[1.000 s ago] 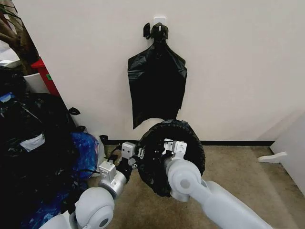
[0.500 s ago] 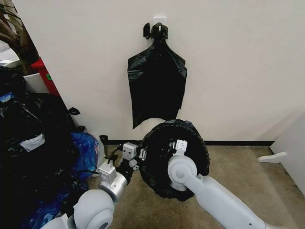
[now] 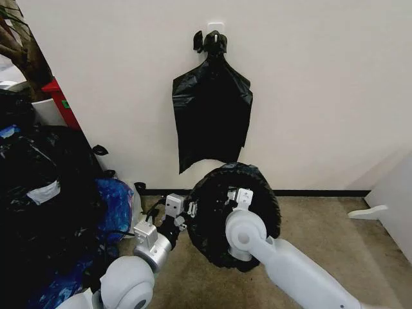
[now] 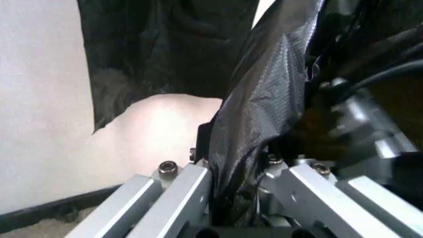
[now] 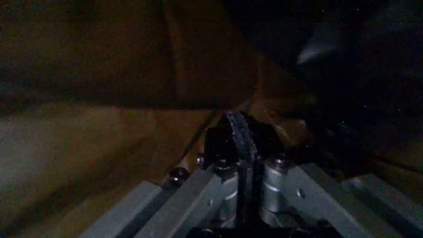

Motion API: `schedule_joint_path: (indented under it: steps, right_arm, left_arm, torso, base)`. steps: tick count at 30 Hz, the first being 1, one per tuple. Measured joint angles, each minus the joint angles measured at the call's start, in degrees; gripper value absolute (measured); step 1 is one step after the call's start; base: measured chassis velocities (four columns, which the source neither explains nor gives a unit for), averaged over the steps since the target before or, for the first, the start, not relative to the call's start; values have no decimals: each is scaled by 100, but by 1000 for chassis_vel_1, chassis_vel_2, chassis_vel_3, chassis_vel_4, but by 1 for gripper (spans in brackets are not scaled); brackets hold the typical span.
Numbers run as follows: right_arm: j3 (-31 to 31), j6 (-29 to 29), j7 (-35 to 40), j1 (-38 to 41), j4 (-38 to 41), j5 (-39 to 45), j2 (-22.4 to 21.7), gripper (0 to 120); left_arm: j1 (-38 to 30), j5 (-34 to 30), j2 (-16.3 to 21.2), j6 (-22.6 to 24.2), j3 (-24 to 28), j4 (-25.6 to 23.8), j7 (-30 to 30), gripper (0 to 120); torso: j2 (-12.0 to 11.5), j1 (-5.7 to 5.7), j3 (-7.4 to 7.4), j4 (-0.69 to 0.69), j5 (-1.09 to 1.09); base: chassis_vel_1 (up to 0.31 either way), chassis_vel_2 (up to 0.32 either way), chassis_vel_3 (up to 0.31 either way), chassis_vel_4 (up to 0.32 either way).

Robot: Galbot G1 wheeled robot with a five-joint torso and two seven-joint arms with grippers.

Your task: Place the garbage bag over the trash bin.

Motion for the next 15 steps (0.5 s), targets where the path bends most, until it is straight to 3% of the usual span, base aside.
schedule_joint_path:
  steps: [15]
  right_arm:
    - [484, -26, -218, -252, -478, -77, -112, 0]
  left_arm:
    - [18, -7, -5, -17, -39, -121, -70, 1]
  torso:
    - [0, 0, 0, 0, 1]
  base:
    - [0, 0, 0, 0]
